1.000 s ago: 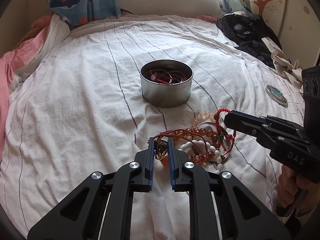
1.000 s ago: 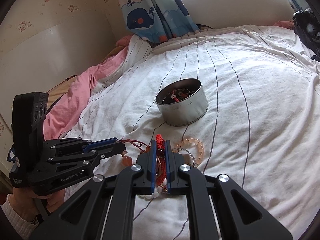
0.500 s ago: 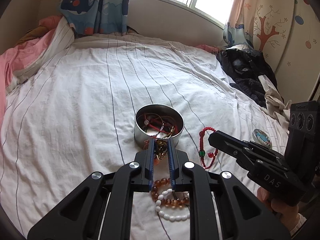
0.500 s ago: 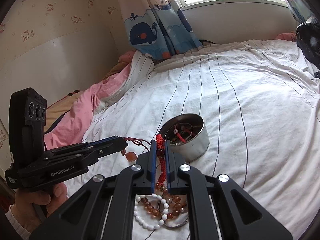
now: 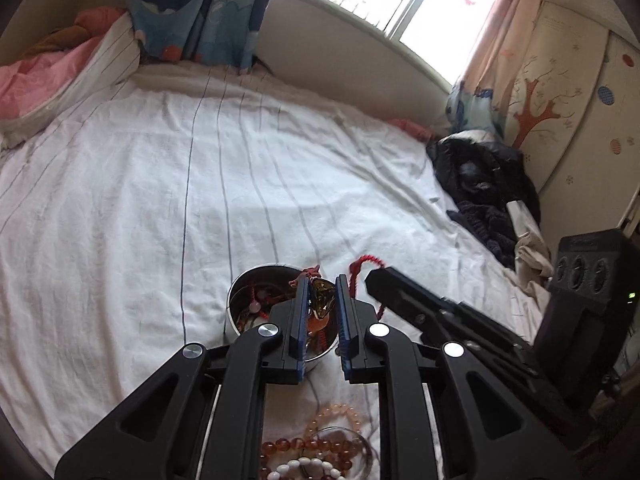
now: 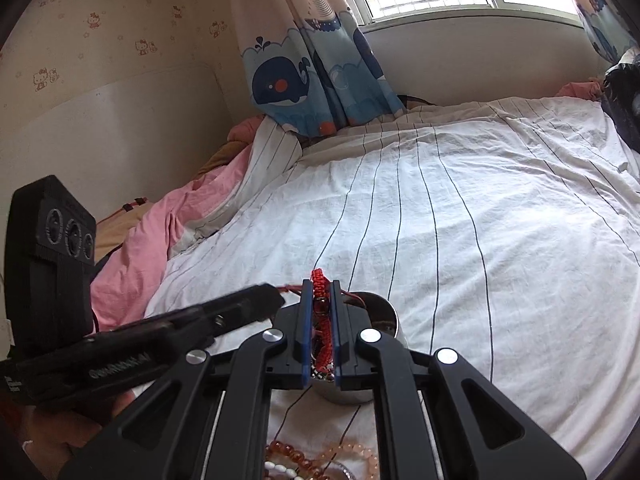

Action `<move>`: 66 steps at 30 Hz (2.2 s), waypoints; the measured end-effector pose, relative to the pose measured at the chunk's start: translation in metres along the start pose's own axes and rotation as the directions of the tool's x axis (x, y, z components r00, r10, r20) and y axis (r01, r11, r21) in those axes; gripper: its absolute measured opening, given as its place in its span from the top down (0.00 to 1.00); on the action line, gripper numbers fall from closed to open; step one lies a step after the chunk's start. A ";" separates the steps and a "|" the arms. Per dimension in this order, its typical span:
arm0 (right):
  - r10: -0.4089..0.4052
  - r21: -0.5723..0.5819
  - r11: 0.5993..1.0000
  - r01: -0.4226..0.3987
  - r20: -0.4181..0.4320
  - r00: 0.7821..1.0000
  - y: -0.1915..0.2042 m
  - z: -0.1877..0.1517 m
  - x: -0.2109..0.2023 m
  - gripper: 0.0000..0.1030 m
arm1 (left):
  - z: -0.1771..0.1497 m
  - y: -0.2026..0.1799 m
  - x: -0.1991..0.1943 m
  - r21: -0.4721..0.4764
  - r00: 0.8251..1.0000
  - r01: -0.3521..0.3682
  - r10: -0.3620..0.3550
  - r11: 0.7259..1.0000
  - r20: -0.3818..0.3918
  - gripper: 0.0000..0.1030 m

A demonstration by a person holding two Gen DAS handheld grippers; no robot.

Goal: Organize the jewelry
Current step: 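Hold both grippers over the silver tin and open them, then grasp the white bead bracelet with the left gripper while the right gripper grasps the amber bead bracelet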

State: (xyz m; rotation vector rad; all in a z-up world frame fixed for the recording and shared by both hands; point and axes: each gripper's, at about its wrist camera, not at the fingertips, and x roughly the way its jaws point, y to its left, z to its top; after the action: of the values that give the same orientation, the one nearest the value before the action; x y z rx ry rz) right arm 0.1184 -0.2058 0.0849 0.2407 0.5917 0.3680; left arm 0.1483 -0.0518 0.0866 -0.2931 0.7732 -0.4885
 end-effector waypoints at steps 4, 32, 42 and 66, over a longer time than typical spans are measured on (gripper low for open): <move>-0.046 -0.017 0.999 0.044 -0.117 0.992 -0.007 -0.010 0.035 0.75 | -0.012 0.013 0.031 0.043 0.984 -0.132 0.136 0.990 -0.112 0.87; -0.098 0.126 0.984 0.128 -0.222 0.970 -0.012 -0.116 -0.057 0.68 | -0.135 0.001 -0.026 0.247 0.956 -0.115 0.174 0.962 -0.234 0.73; -0.123 0.104 0.983 0.150 -0.232 0.965 -0.011 -0.118 -0.048 0.69 | -0.116 0.028 -0.047 0.186 0.956 -0.218 0.247 0.958 -0.155 0.93; -0.125 -0.115 0.988 0.103 -0.205 0.971 0.027 -0.108 -0.035 0.82 | -0.117 0.045 -0.032 0.152 0.945 -0.219 0.249 0.964 -0.215 0.90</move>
State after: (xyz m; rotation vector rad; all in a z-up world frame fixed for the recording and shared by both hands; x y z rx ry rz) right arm 0.0212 -0.1830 0.0244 0.0671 0.7906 0.3137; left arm 0.0576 -0.0051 0.0063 -0.0229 0.9873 -0.3475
